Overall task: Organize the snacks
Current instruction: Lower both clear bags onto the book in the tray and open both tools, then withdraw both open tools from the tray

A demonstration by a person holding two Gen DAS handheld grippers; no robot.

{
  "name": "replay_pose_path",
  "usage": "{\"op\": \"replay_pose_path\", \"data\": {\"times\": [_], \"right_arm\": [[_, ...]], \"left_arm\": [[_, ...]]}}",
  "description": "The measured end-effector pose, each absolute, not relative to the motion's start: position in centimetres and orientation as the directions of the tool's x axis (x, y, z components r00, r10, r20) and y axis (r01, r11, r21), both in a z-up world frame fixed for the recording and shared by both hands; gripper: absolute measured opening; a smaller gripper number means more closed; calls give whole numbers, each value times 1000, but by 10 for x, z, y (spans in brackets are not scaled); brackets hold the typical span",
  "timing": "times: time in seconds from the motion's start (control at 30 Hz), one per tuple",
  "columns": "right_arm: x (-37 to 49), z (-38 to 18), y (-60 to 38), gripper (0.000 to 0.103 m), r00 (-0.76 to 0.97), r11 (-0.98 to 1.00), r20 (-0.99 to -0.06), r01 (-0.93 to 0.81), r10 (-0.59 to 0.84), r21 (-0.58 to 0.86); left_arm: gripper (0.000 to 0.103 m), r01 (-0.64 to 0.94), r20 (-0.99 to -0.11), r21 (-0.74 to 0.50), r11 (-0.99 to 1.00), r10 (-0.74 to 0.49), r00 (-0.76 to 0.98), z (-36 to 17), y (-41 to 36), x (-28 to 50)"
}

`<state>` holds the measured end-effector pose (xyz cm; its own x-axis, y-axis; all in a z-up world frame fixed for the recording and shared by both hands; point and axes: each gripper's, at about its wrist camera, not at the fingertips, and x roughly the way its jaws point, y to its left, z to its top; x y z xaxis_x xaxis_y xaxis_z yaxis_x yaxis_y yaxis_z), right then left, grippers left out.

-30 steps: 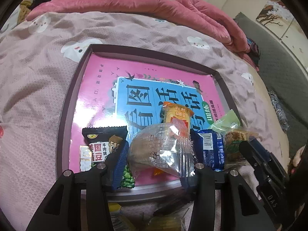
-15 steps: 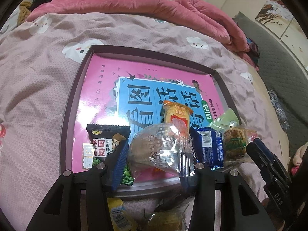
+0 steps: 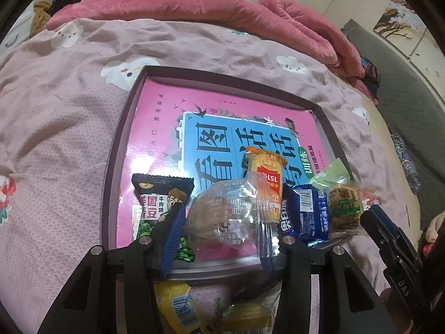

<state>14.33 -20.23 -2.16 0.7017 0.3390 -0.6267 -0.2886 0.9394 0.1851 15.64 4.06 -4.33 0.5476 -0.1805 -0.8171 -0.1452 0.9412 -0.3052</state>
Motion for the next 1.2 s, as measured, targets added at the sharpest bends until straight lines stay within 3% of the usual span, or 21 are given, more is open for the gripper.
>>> {"op": "replay_pose_path", "data": {"times": [0.27, 0.73, 0.83, 1.2], "right_arm": [[143, -22, -202, 51, 700, 938, -626, -287, 343, 192], [141, -18, -202, 51, 706, 938, -618, -288, 345, 195], [140, -16, -203, 51, 709, 938, -615, -287, 346, 197], [137, -12, -204, 53, 714, 937, -608, -283, 347, 203]], "left_arm": [[56, -151, -811, -321, 935, -189, 554, -41, 42, 157], [57, -143, -798, -321, 936, -186, 574, -31, 44, 154], [69, -145, -790, -330, 933, -189, 583, -27, 46, 152], [70, -120, -750, -347, 930, -199, 631, -6, 47, 148]]}}
